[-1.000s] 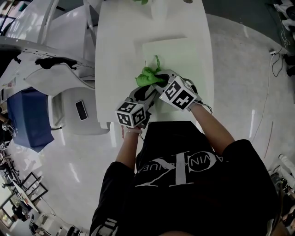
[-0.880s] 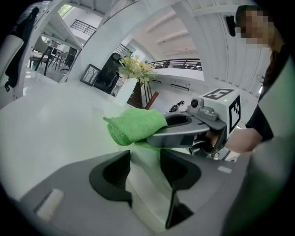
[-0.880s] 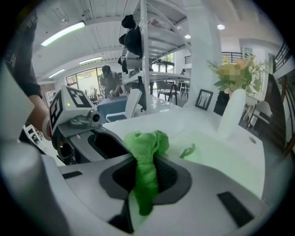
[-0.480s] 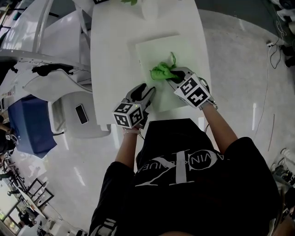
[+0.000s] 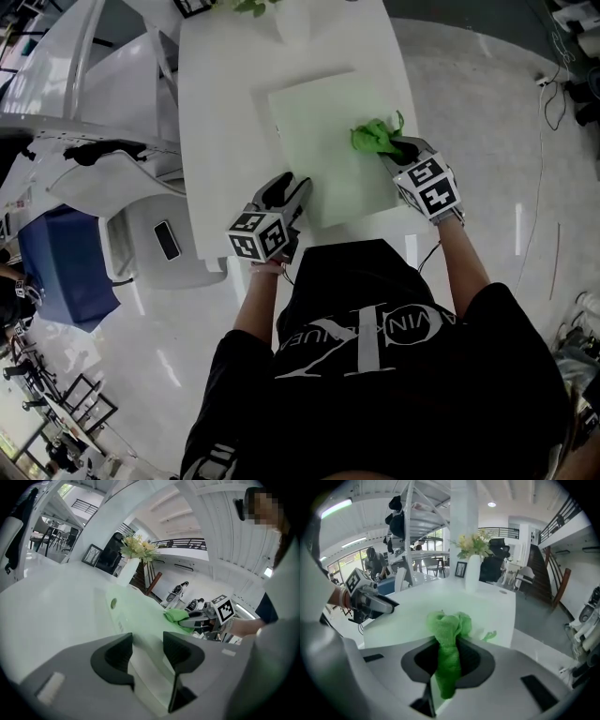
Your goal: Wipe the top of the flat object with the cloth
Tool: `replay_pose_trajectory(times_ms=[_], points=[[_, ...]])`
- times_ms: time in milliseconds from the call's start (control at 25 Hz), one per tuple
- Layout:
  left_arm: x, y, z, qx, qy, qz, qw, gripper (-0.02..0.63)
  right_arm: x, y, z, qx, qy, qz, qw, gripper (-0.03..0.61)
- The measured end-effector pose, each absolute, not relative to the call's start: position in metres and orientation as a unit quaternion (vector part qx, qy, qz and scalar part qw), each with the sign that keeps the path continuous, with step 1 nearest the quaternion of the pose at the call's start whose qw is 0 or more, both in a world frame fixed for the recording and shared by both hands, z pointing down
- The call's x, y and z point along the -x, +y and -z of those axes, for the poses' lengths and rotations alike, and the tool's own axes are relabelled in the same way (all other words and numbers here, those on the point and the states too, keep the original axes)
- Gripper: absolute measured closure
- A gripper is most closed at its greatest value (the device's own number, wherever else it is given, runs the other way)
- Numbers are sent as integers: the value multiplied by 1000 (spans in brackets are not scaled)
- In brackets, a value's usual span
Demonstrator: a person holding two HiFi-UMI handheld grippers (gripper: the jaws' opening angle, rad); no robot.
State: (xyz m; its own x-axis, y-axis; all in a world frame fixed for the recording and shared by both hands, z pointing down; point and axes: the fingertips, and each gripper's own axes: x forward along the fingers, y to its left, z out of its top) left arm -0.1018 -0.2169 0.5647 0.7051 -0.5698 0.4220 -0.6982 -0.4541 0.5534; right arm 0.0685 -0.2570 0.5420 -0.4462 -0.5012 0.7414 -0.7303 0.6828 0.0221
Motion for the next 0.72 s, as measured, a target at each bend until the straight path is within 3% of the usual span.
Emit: replay_pose_trajectory(times_ms=[400, 720], points=[[101, -218, -566, -849, -375, -79, 363, 399, -90, -261, -540, -444, -817, -228, 288, 518], [98, -209, -558, -866, -354, -62, 347, 397, -51, -235, -521, -442, -841, -179, 257, 518]])
